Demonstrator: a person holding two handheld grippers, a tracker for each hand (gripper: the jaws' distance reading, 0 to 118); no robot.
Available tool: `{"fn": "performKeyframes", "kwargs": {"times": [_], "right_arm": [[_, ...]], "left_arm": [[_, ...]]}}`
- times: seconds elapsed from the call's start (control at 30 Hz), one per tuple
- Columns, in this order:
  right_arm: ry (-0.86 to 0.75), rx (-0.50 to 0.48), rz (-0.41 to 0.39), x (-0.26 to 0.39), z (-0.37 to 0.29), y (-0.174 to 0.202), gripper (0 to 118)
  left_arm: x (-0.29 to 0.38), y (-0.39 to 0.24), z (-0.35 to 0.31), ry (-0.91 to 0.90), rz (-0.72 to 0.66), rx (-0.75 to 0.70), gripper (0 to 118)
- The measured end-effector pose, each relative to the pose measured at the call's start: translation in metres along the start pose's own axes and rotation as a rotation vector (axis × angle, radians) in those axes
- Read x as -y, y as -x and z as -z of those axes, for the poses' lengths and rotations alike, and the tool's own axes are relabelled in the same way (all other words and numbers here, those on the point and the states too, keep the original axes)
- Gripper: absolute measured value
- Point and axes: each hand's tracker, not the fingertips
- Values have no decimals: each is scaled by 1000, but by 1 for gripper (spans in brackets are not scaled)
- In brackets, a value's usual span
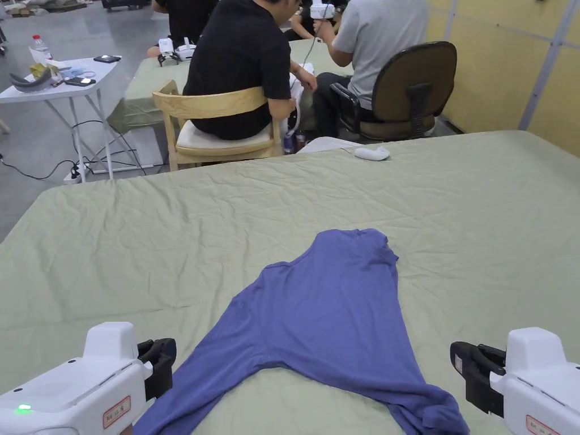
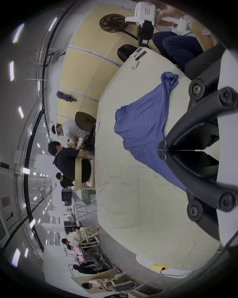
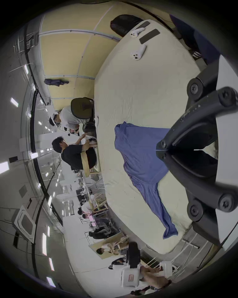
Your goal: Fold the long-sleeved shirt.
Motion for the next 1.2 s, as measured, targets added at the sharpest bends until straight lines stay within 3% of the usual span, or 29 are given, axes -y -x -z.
{"fn": "performKeyframes", "kwargs": {"times": [0.1, 0.2, 0.33, 0.4, 0.43, 0.47, 0.5, 0.53, 0.73, 0.83, 1.0, 1.13, 1.2], "right_arm": [[130, -10, -25, -1, -3, -10, 0], [324, -59, 10, 3, 12, -31, 0], [523, -45, -109, 24, 39, -42, 1], [525, -21, -94, 33, 50, -47, 5], [555, 4, -70, 37, 55, -50, 16], [587, 5, -57, 40, 62, -53, 39], [595, 1, -63, 43, 69, -55, 69], [597, -12, -73, 46, 75, -57, 74], [606, -2, -120, 56, 115, -63, 72], [620, -30, -128, 63, 141, -68, 64], [636, -40, -143, 76, 182, -73, 43], [650, -53, -64, 81, 191, -78, 32], [637, -53, -56, 80, 187, -79, 9]], "left_arm": [[-1, -7, 8, 18, -8, 33, 0], [2, -15, 17, 32, 7, 42, 0], [4, -16, 34, 62, 6, 70, 0], [3, -20, 41, 74, 8, 79, 0], [4, -21, 45, 81, 4, 83, 0], [5, -21, 49, 85, 0, 88, 0], [4, -19, 54, 95, -1, 92, 0], [4, -19, 60, 111, 3, 95, 0], [13, -9, 89, 154, -15, 92, 0], [14, -14, 95, 181, -20, 88, 0], [17, -11, 108, 209, -33, 83, 0], [17, -13, 111, 224, -42, 76, 0], [16, -13, 111, 227, -40, 74, 0]]}}
